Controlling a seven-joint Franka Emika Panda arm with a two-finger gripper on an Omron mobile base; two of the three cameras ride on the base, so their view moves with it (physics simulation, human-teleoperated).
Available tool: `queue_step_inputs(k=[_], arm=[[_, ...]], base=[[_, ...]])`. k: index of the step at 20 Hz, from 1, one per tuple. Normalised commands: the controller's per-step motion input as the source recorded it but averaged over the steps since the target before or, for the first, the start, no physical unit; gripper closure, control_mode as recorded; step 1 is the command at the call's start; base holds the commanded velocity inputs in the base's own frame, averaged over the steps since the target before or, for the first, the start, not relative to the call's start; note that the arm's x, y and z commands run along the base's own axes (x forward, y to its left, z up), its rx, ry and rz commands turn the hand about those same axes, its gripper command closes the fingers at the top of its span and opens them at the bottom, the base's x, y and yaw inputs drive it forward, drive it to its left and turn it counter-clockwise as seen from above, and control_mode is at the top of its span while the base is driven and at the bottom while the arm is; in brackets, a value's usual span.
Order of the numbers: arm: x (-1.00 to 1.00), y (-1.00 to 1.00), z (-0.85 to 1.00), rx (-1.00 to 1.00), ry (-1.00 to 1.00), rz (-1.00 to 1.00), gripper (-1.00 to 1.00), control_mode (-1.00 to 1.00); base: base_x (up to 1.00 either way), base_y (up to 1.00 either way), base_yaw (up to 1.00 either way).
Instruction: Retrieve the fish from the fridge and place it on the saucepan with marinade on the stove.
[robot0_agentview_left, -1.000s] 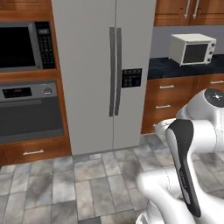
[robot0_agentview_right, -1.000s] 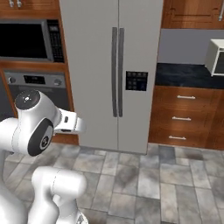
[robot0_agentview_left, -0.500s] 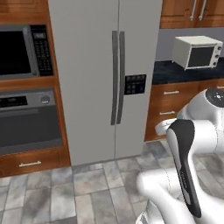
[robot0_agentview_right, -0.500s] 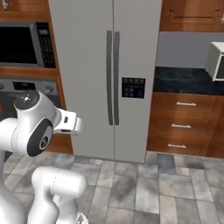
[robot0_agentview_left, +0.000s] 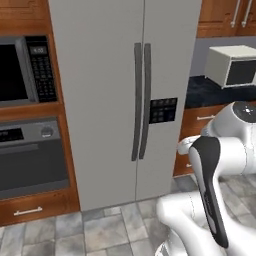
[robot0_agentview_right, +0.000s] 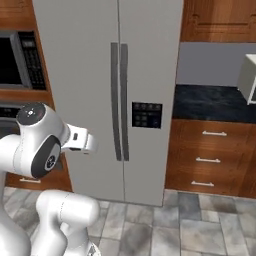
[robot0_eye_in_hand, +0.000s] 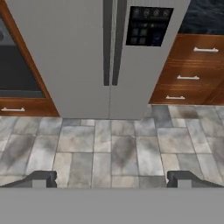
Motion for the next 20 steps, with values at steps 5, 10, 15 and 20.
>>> queue_step_inputs(k=[5, 10, 15, 20], arm=[[0.0, 0.0, 0.0, 0.0, 0.0, 0.0, -1.0, 1.0], [0.0, 0.0, 0.0, 0.0, 0.0, 0.0, -1.0, 1.0], [0.0, 0.0, 0.0, 0.0, 0.0, 0.0, -1.0, 1.0], [0.0, 0.0, 0.0, 0.0, 0.0, 0.0, -1.0, 1.0]], base=[[0.29, -0.72, 0.08], [0.16, -0.56, 0.2], [0.38, -0.03, 0.32], [0.14, 0.0, 0.1]])
